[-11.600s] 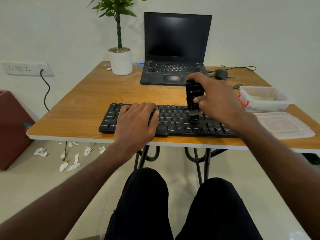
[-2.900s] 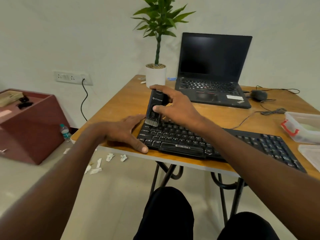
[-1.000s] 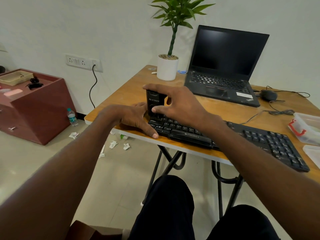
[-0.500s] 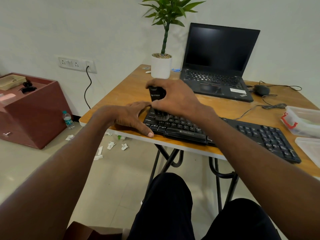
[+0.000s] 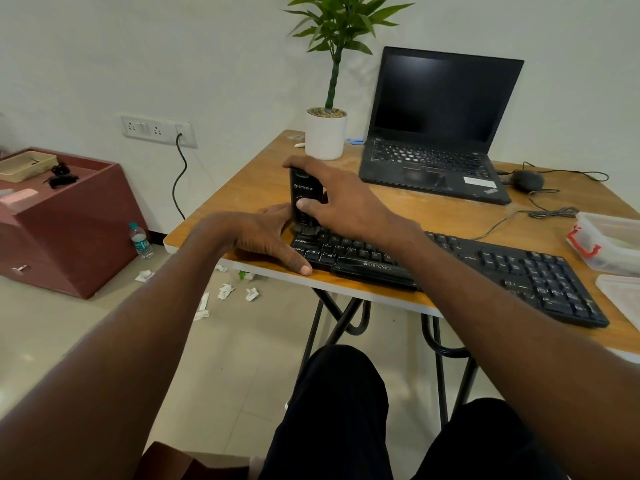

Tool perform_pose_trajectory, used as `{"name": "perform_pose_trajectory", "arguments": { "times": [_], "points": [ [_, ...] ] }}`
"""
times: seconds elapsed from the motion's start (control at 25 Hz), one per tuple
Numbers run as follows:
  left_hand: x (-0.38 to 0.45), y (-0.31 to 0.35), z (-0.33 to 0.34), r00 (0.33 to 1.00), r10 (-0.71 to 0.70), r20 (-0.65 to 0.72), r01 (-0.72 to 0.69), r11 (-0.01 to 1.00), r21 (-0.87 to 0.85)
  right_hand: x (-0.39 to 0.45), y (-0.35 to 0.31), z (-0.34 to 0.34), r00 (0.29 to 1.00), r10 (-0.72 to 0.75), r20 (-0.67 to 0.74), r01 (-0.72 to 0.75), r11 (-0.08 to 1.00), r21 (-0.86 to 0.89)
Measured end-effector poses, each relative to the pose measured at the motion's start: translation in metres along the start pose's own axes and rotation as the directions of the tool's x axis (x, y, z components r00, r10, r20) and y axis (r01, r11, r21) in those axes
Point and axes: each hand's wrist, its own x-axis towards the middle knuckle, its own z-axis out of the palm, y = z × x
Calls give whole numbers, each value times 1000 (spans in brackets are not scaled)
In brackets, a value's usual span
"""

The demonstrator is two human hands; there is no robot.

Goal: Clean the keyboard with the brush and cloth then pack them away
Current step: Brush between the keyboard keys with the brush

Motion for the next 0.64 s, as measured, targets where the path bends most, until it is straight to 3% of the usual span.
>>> {"name": "perform_pose_trajectory", "arguments": {
  "times": [0.08, 0.32, 0.64],
  "points": [
    [0, 0, 1, 1000, -6, -2, 6, 1000, 13, 6, 0, -4, 997, 2, 76, 5, 996, -85],
    [-3, 3, 0, 1000, -24, -13, 25, 1000, 19, 20, -1, -4, 999, -16, 31, 21, 987, -158],
    [-8, 4, 2, 997, -82, 8, 82, 996, 19, 25, -9, -17, 928, -60, 366, 20, 993, 113]
  ]
}}
